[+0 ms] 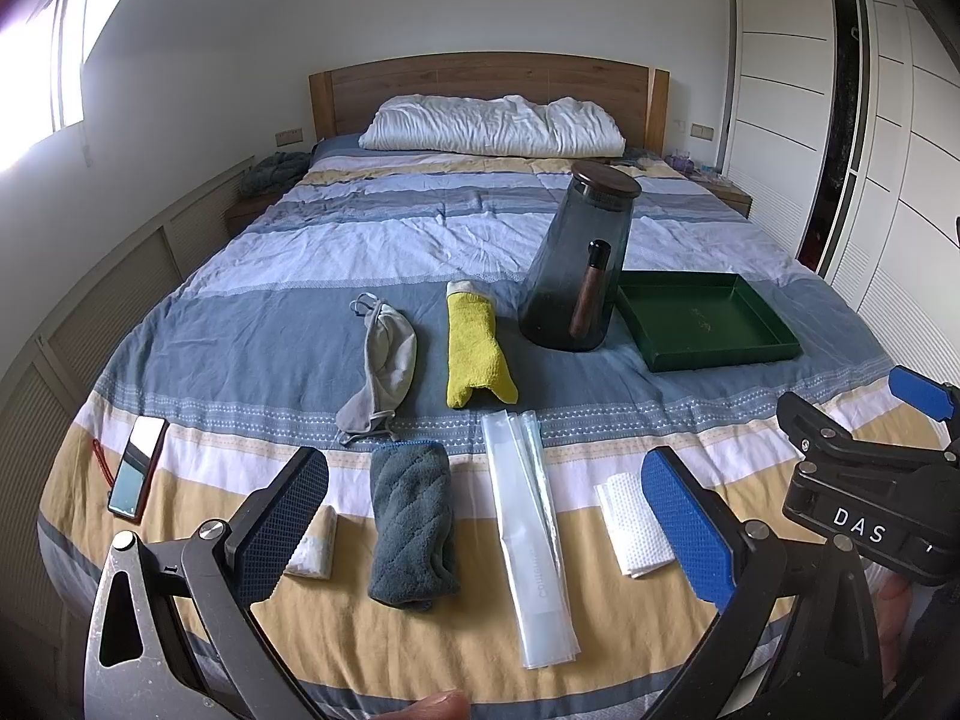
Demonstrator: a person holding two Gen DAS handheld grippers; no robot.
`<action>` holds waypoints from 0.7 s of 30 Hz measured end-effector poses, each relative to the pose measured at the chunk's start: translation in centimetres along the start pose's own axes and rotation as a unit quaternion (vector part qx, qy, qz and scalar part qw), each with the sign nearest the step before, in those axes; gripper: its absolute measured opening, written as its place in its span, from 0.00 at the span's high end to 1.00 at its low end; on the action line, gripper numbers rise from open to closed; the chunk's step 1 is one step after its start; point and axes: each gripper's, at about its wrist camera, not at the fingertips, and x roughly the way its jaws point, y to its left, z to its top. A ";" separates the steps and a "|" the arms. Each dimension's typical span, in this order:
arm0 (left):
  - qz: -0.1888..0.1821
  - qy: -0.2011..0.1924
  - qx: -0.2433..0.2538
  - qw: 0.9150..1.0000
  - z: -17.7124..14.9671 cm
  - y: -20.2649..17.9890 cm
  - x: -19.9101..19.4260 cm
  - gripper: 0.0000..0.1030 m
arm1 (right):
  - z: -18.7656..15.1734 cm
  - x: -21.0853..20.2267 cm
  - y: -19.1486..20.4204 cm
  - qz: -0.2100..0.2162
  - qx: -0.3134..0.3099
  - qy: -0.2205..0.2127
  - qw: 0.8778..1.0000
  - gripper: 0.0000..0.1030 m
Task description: Organize soft objects
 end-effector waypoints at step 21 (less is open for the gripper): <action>0.014 0.020 -0.009 1.000 -0.3 2.1 1.6 0.01 | 0.0 1.3 0.7 0.014 -0.005 0.007 1.000 0.00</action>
